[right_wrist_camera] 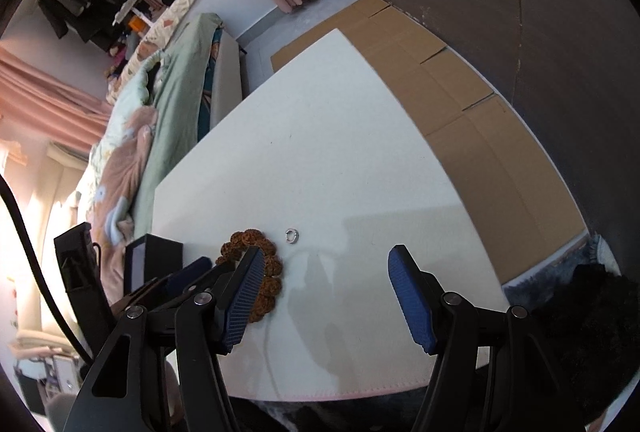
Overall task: Organize jewelry
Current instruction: 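Move the left tool to the brown bead bracelet and grasp it, then lift the brown bracelet into the box with the left tool while the right tool grasps the ring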
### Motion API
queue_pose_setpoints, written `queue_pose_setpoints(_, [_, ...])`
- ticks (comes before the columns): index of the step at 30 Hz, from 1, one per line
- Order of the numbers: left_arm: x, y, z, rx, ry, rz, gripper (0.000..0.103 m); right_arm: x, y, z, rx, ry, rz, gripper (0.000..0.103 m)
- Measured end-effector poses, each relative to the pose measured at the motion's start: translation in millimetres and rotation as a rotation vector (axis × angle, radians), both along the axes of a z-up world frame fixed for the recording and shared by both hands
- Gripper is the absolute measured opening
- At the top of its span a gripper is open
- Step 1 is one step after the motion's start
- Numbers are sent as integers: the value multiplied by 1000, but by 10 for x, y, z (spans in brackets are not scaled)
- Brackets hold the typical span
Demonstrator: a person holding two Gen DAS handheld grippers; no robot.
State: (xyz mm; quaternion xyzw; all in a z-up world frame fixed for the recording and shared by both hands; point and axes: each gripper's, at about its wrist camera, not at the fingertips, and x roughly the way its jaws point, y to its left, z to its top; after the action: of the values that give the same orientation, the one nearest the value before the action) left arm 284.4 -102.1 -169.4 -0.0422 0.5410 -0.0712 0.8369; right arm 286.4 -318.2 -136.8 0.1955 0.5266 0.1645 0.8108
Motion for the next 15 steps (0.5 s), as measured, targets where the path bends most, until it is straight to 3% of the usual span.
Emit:
queue_pose_setpoints(2, [-9, -6, -7, 13, -20, -7, 19, 31, 60, -13, -7, 0, 12, 61])
queue_pose_setpoints(5, [-34, 54, 34, -28, -22, -9, 19, 89, 166, -63, -12, 18, 41, 48])
queue_pose_setpoints(15, [-262, 356, 502, -150, -116, 14, 19, 191, 413, -176, -44, 60, 64, 39])
